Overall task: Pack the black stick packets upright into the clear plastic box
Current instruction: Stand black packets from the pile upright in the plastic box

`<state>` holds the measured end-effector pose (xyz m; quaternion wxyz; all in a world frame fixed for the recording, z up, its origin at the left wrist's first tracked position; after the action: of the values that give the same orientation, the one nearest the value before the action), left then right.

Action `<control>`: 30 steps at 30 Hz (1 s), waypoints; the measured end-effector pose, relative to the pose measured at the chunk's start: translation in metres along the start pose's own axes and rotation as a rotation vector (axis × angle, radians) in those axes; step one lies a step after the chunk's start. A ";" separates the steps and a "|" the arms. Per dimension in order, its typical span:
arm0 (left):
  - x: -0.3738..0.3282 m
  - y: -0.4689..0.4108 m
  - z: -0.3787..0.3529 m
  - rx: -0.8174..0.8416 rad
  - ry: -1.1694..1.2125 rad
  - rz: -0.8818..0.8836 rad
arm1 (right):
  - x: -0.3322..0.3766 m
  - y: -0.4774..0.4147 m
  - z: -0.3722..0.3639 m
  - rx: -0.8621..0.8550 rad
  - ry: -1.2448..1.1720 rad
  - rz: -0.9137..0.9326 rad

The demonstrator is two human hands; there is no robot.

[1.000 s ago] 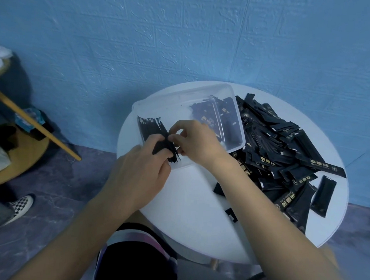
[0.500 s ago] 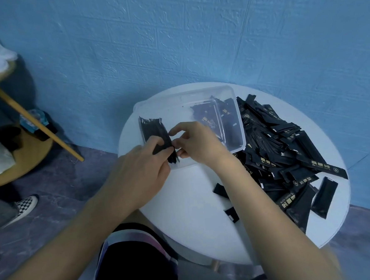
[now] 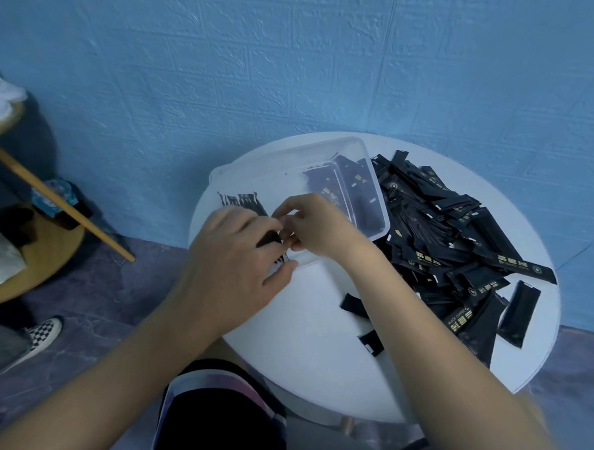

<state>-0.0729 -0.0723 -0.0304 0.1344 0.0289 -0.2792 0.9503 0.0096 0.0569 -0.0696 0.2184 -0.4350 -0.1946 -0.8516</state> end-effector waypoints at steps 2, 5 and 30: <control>0.003 0.000 -0.015 0.091 -0.035 -0.011 | 0.000 0.001 0.001 0.040 -0.095 -0.034; 0.006 0.003 -0.026 0.159 -0.067 0.001 | 0.002 0.004 0.003 0.069 -0.164 -0.064; 0.001 0.005 -0.039 0.161 -0.166 -0.010 | 0.000 0.011 0.004 0.109 -0.074 -0.063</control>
<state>-0.0745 -0.0554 -0.0661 0.1130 0.1199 -0.2121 0.9633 0.0185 0.0499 -0.0659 0.2076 -0.4473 -0.2623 -0.8295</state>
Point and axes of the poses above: each hand's wrist, its own y-axis away from the middle knuckle, its own z-axis out of the back of the hand, x = y × z, the point moved 6 cm from there along -y, towards the middle knuckle, and after that the axes turned 3 degrees about x, right-handed, at the moved point
